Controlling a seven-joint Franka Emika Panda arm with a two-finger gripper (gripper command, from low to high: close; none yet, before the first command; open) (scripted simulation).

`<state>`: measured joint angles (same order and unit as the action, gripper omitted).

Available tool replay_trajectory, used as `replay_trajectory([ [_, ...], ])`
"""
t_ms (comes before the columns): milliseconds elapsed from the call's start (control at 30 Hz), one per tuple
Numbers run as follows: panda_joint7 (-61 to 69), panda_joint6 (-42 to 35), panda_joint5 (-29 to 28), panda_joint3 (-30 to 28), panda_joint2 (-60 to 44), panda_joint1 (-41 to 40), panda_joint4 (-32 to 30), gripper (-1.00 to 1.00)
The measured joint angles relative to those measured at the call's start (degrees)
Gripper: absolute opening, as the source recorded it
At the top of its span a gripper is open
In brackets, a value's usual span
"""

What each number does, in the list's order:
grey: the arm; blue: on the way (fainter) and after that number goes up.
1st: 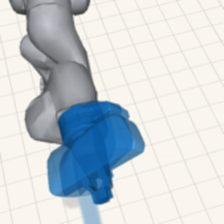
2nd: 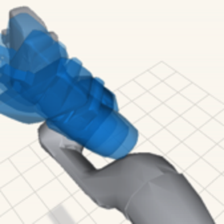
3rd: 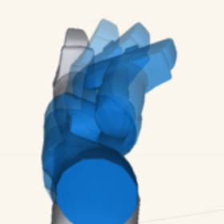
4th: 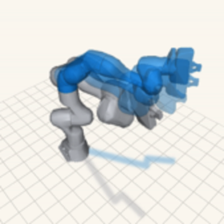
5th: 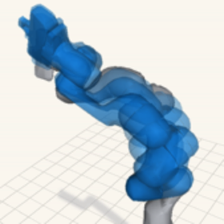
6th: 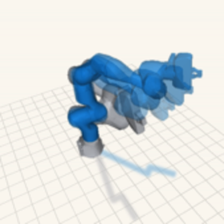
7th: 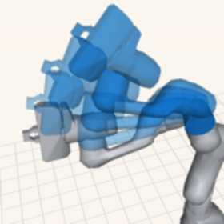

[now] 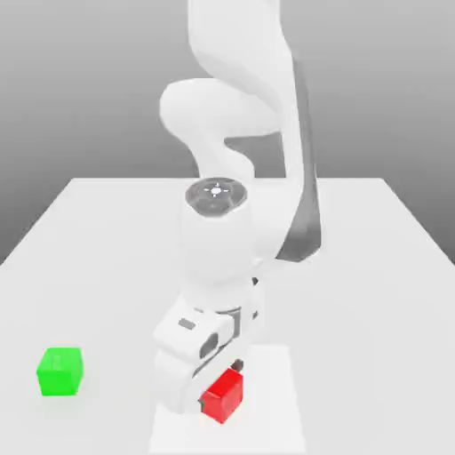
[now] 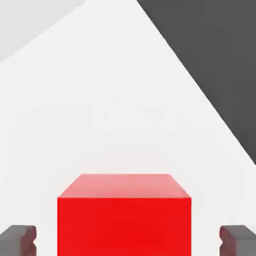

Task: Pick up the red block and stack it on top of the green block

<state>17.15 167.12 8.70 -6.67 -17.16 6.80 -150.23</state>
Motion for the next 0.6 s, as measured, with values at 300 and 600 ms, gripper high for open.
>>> replay_trajectory([
  [300,-2.9,-5.9,-3.9,-2.3,7.1,1.4,-1.1,-1.0],
  [600,-5.3,-16.0,-6.5,-14.8,14.1,-16.7,1.9,-1.0],
])
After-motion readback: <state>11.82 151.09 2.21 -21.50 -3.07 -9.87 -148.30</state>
